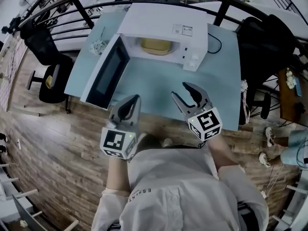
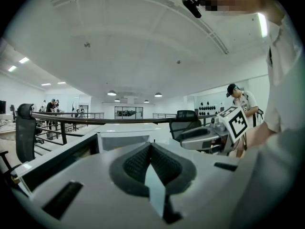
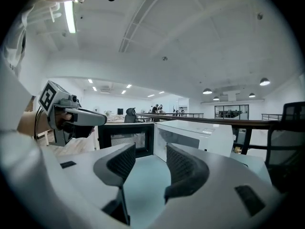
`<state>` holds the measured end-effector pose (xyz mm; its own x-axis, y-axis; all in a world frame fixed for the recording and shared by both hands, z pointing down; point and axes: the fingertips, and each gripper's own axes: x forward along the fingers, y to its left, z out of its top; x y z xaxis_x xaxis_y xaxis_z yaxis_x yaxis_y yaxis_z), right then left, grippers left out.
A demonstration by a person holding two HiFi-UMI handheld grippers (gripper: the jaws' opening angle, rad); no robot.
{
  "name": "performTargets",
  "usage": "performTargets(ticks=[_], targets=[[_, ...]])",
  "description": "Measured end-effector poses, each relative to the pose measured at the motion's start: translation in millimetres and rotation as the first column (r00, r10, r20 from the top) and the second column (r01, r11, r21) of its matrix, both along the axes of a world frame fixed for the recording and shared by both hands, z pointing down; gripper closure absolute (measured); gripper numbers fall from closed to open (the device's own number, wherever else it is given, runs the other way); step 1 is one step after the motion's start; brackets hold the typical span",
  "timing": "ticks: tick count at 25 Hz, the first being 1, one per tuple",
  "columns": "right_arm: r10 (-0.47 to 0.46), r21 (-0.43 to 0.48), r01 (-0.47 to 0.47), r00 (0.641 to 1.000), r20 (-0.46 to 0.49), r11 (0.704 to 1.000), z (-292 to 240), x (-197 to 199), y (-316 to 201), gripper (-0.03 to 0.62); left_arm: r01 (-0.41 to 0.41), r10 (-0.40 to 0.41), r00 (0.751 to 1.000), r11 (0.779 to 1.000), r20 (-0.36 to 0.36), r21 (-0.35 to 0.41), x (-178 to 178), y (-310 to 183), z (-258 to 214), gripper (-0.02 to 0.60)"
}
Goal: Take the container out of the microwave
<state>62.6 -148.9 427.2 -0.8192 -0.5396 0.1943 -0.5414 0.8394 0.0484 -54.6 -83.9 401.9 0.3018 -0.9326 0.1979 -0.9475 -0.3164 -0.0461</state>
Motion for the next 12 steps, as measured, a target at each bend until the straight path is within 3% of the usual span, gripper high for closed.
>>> performTargets(ticks=[6, 12], targets=[[-0.023, -0.013, 0.022, 0.997, -0.077, 1.000, 11.5, -29.2, -40.8, 0.395, -0.005, 0.005, 1.000, 1.000, 0.001, 0.009, -21.8, -39.3, 2.3, 0.588], [-0.046, -0.022, 0.042, 0.972, -0.231, 0.999, 30.9, -65.5, -86.2, 0.395, -0.063, 0.063, 0.998, 0.998, 0.012, 0.012, -43.9, -84.3, 6.7, 0.588]])
